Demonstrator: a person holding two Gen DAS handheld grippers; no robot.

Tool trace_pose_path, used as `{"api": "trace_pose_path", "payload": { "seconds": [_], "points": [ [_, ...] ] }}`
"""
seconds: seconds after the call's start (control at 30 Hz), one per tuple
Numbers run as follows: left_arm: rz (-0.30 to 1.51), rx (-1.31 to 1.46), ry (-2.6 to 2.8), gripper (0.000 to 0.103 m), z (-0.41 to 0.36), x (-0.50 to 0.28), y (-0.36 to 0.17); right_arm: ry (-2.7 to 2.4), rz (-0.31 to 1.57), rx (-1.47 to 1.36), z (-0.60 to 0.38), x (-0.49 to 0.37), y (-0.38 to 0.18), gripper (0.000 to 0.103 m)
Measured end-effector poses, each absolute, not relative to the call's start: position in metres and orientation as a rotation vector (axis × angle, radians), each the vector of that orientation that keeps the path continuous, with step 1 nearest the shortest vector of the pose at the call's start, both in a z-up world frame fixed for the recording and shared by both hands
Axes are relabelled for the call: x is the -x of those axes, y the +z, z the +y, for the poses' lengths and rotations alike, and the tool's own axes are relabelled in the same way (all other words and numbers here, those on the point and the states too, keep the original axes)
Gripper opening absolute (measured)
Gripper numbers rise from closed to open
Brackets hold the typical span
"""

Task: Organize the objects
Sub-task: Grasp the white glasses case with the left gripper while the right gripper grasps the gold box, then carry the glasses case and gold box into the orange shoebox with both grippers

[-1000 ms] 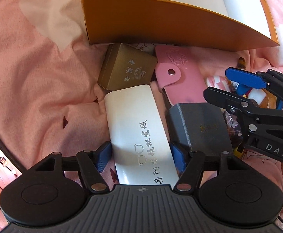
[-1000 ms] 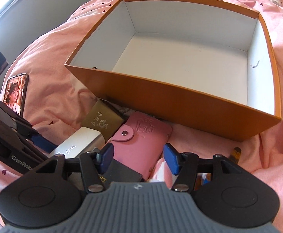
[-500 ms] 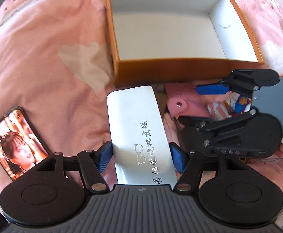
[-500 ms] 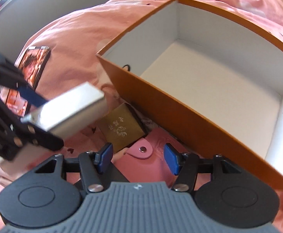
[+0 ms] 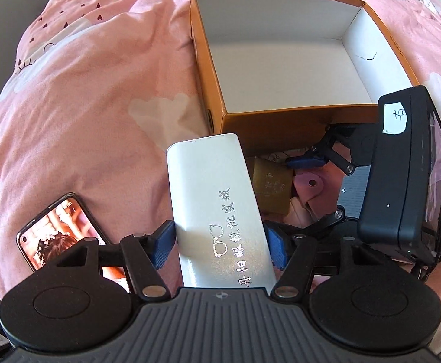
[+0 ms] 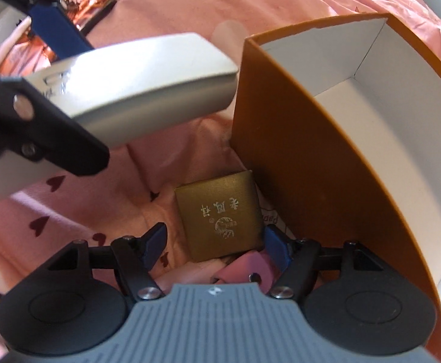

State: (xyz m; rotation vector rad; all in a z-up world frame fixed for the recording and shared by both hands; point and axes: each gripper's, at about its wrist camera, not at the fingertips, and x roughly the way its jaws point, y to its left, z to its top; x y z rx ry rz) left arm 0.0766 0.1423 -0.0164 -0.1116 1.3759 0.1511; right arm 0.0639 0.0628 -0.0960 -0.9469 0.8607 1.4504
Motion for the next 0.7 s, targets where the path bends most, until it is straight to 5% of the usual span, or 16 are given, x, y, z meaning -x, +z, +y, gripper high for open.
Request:
{"api": "trace_pose_path", "payload": {
  "seconds": [0.37,0.7],
  "points": [
    [1.348,0.087,0.166,0.073,0.149,-0.066,-0.019,1.399,0.917,0.975,0.088,-0.071,-0.123,0.067],
    [1.260,0.067,0.106,0.073,0.135,-0.062,0.006,1.483,0.891,0.874,0.066,-0.089,-0.069,0.065]
  ]
}}
